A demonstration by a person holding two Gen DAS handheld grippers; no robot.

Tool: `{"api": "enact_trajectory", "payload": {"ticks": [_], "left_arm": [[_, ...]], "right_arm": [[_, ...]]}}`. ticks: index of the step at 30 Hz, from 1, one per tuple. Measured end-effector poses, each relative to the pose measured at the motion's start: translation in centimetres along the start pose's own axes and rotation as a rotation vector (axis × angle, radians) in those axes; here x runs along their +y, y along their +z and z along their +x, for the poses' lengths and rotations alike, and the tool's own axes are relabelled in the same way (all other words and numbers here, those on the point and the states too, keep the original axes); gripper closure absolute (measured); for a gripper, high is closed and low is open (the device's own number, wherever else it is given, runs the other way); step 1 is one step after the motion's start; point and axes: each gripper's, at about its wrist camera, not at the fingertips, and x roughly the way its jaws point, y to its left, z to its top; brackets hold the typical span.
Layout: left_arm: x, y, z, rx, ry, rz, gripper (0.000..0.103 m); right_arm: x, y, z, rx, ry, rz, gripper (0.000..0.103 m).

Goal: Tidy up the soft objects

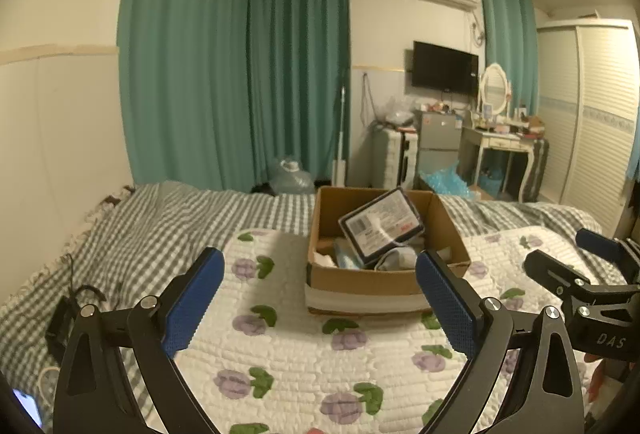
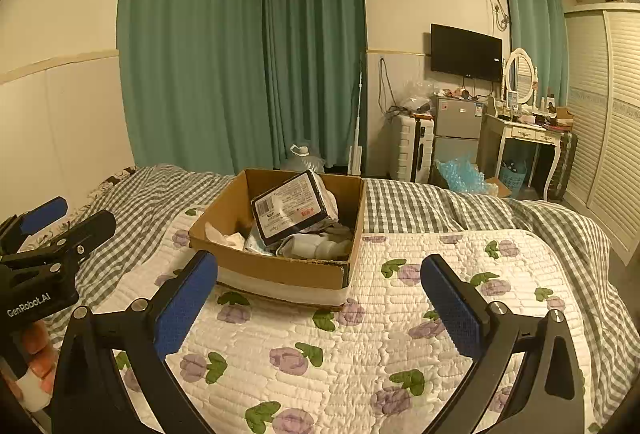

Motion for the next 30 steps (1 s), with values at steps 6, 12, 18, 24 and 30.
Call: {"api": "enact_trajectory", "payload": {"ticks": [6, 12, 18, 24, 30], "left_arm": [[0.08, -0.17, 0.03, 0.017, -0.015, -0.023, 0.005], [-0.21, -0.26, -0.08, 0.018, -0.015, -0.014, 0.005], [-0.34, -0.25, -0.2, 0.014, -0.016, 0.0, 0.005], [-0.52, -0.26, -0.31, 0.013, -0.011, 0.004, 0.005], [-0.53, -0.34, -0.13, 0.011, 0.0, 0.019, 0.005]], "right_arm": [[0.05, -0.01, -0.16, -0.002, -0.005, 0.001, 0.001], [0.27, 0.09, -0.34, -0.008, -0.003, 0.001, 0.001], [0.43, 0.15, -0.23, -0.005, -0.002, 0.0, 0.001], [0.43, 0.14, -0.22, -0.005, -0.001, 0.0, 0.001], [0.42, 0.13, -0.23, -0.005, -0.001, 0.0, 0.001]]}}
